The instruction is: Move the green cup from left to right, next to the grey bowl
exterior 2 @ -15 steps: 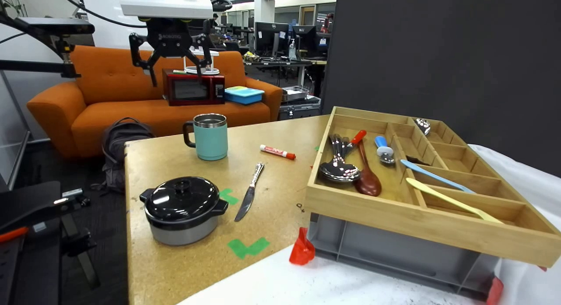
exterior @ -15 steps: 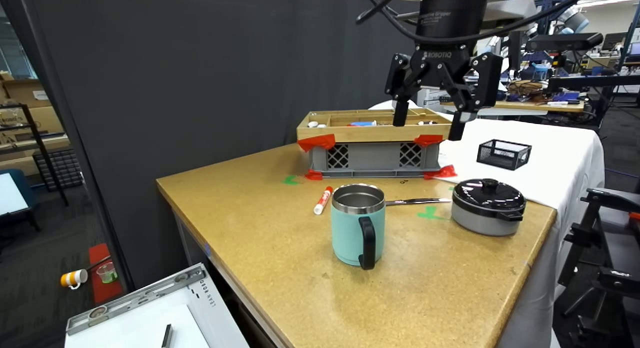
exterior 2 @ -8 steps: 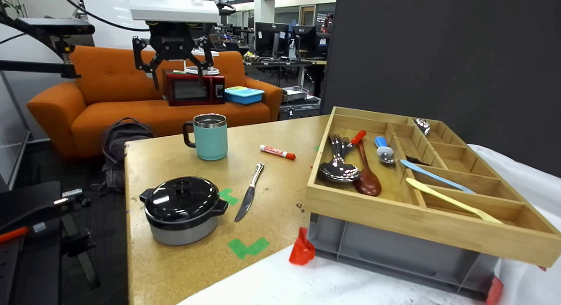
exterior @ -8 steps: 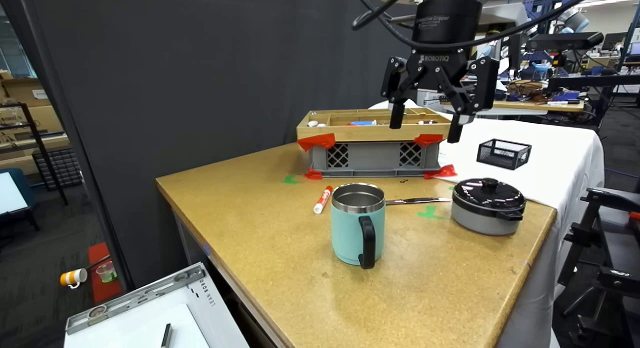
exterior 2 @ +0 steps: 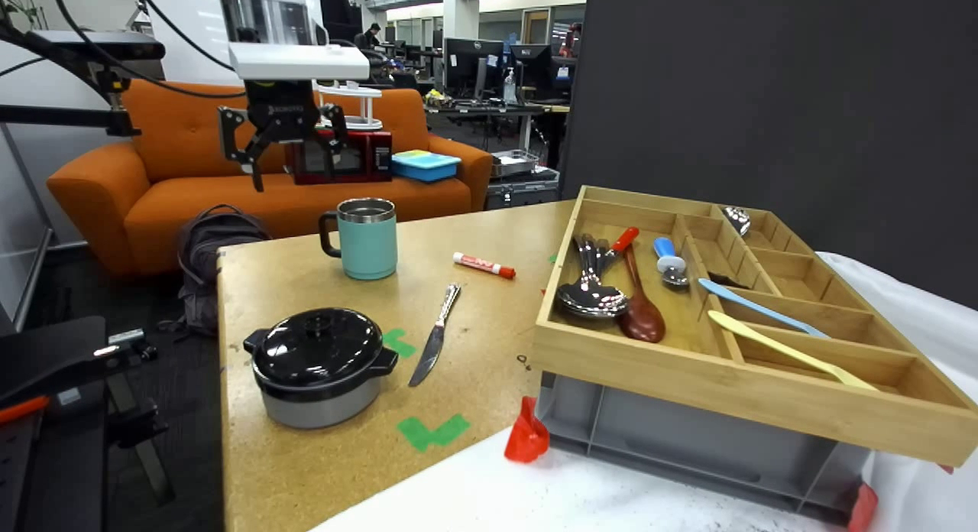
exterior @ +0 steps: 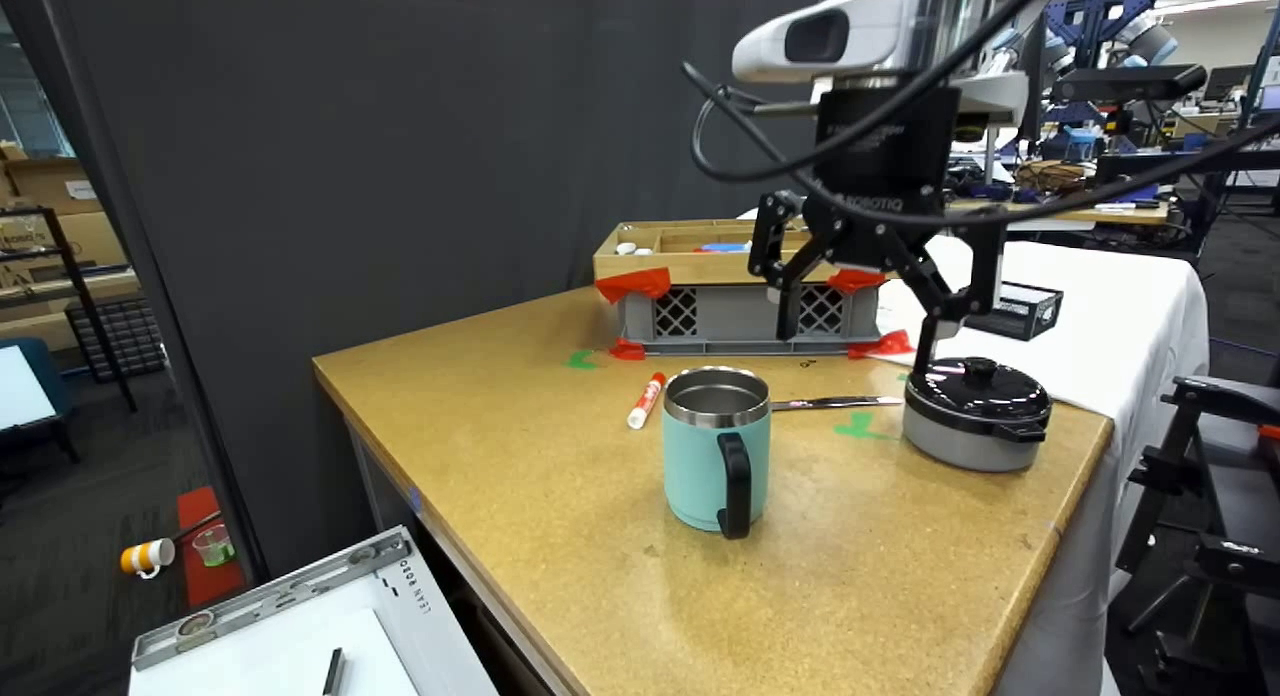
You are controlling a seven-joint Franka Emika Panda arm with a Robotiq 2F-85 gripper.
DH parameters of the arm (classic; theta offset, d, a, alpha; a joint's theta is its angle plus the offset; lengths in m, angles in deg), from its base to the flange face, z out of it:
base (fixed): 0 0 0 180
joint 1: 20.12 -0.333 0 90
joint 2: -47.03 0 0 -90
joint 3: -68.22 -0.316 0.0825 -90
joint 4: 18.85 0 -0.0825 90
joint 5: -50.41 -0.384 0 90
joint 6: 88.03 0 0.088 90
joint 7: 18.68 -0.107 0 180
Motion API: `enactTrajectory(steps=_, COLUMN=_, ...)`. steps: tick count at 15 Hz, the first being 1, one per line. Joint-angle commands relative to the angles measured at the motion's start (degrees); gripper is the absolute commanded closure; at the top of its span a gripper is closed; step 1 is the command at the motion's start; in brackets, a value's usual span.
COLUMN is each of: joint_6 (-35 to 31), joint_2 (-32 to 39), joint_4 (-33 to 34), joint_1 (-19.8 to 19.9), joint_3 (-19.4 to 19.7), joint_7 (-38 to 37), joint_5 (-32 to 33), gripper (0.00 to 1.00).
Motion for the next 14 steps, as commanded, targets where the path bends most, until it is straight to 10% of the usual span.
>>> enactTrajectory(steps=1, joint_6=-2.2, joint_2=7.5, joint_4=5.2, joint_1=2.5, joint_3=-1.4, joint_7=0.4, joint_5=7.4, gripper=0.0)
enactTrajectory(steps=7, joint_6=-1.9, joint_2=16.5, joint_4=13.3, joint_1=4.5, joint_3=-1.9, joint_7=1.1, joint_5=13.9, gripper=0.0)
enactTrajectory(steps=8, joint_6=-1.8, joint_2=17.7, joint_4=14.3, joint_1=4.8, joint_3=-2.0, joint_7=1.2, joint_5=14.3, gripper=0.22)
enactTrajectory(steps=14, joint_6=-1.8, joint_2=20.4, joint_4=16.3, joint_1=6.2, joint_3=-2.4, joint_7=0.8, joint_5=15.2, gripper=0.63)
